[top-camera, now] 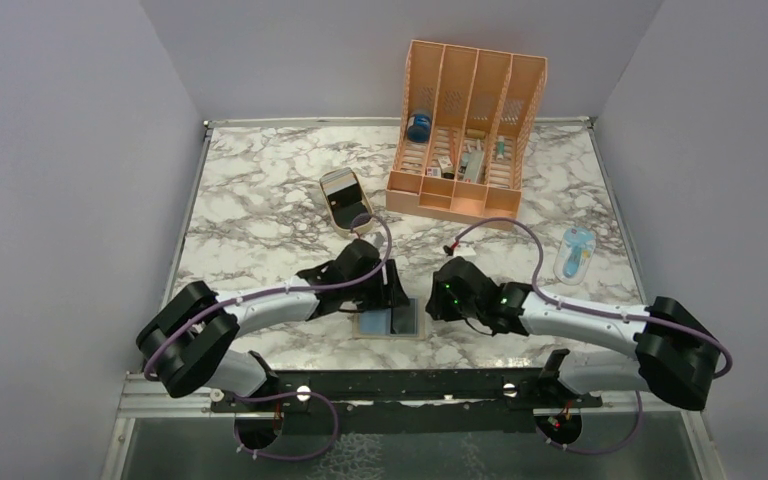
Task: Put the credit cards into the card holder
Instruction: Insert the credit card into the card holder, then pick up the credit card from the storage box.
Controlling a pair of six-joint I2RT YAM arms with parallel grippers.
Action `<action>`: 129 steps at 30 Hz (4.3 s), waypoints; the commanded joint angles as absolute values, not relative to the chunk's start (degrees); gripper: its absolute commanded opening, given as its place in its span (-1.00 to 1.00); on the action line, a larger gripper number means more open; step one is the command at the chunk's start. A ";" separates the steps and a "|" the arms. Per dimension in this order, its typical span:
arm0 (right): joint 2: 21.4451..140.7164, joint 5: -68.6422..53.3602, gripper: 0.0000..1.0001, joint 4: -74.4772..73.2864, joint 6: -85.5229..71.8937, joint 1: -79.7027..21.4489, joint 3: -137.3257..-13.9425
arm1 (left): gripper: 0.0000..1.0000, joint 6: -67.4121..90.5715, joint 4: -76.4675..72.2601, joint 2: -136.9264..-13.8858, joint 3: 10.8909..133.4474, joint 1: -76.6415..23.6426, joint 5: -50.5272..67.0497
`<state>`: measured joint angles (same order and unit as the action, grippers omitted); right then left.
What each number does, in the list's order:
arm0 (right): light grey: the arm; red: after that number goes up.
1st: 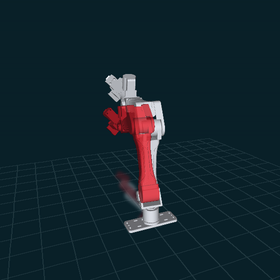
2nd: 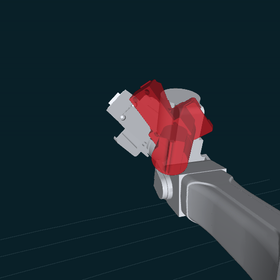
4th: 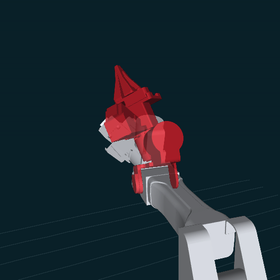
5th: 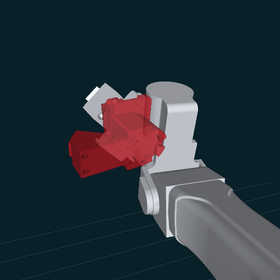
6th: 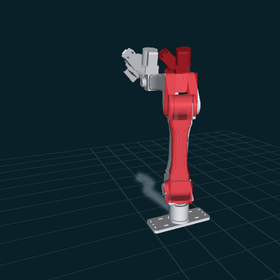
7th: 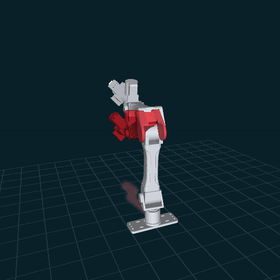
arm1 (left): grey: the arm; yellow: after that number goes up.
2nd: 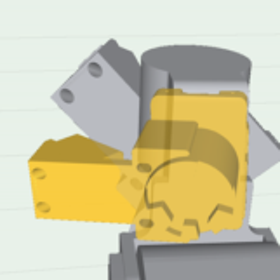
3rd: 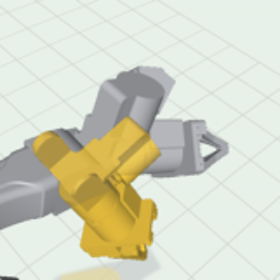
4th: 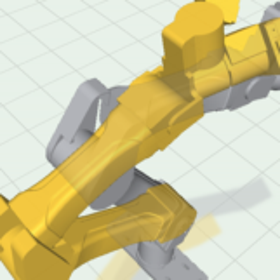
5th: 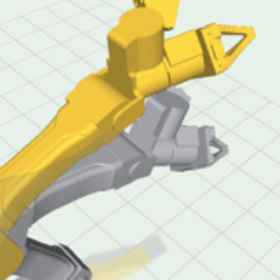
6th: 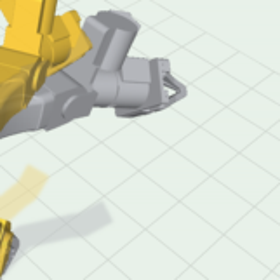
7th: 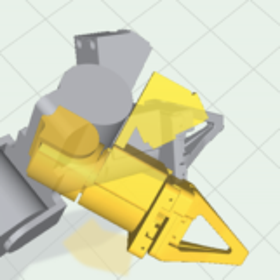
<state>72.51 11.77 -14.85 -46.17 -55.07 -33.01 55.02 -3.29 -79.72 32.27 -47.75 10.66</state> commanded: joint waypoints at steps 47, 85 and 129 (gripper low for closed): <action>58.64 16.37 -0.27 -17.81 -37.13 -55.28 -34.06 | 0.24 -21.65 24.14 -117.82 93.69 -21.00 -7.74; 57.20 17.40 -0.27 -18.98 -37.92 -55.28 -32.05 | -0.45 -24.53 24.12 -118.14 94.61 -22.10 -14.21; 50.07 7.03 -0.28 -13.87 -45.53 -55.31 -32.45 | -1.00 4.09 38.13 -97.94 89.20 -26.98 -5.87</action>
